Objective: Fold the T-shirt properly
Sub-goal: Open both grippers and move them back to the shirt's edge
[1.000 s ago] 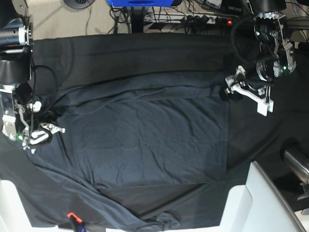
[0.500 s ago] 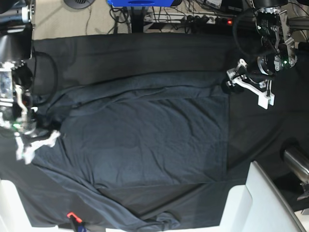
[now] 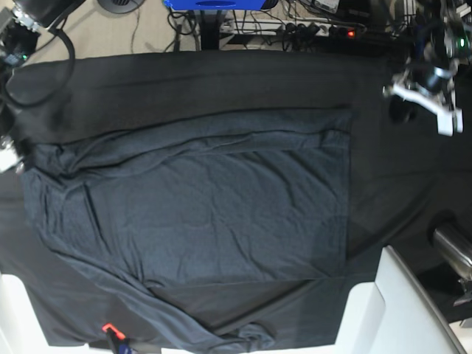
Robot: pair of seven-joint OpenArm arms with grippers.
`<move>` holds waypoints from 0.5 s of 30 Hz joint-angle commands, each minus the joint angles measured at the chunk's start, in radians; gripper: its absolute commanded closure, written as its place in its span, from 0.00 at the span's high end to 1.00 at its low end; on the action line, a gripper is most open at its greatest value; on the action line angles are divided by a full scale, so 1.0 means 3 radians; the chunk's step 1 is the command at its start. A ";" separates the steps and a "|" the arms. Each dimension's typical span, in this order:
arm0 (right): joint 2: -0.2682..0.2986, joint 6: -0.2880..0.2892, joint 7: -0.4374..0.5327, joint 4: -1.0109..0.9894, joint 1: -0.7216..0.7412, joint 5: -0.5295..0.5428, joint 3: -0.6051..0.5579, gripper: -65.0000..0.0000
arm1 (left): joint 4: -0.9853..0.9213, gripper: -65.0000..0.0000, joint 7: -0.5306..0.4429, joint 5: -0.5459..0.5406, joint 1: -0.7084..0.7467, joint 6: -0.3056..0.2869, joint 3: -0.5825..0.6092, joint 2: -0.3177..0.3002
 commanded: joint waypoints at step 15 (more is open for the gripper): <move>0.0604 0.0321 0.0198 -0.1521 0.0177 0.1080 0.0205 1.00 | -0.0249 0.54 -0.0116 -0.0085 0.0107 -0.0307 0.0000 0.0011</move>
